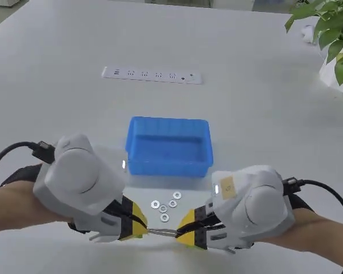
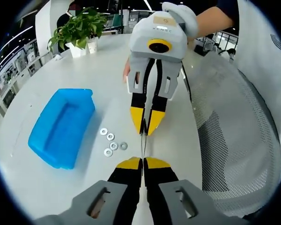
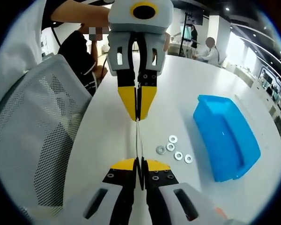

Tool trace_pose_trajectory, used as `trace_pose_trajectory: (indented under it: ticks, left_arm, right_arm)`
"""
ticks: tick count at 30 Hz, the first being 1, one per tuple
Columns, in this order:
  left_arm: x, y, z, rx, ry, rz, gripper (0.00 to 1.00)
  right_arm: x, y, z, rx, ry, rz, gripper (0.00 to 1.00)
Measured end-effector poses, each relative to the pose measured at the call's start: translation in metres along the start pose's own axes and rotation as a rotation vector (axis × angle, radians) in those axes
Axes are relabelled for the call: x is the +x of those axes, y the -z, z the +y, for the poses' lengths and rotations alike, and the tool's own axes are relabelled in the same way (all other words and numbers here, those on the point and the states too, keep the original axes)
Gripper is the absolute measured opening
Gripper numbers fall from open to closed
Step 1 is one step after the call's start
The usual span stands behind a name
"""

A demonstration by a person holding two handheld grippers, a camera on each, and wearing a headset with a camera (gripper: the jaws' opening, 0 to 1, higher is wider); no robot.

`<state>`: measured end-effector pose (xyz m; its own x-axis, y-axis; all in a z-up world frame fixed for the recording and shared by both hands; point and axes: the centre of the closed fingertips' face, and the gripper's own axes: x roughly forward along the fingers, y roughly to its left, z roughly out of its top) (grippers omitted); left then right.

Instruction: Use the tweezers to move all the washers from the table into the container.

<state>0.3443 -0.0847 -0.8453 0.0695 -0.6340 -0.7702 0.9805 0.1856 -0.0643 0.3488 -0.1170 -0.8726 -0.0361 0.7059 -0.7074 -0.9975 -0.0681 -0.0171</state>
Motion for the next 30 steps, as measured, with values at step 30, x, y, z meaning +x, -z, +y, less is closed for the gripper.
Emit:
trace_pose_trajectory:
  ticks: [30]
  left_arm:
    - [-0.013, -0.073, -0.013, 0.115, 0.017, -0.15, 0.05]
  right_arm:
    - [-0.011, -0.013, -0.001, 0.033, 0.097, -0.201, 0.07]
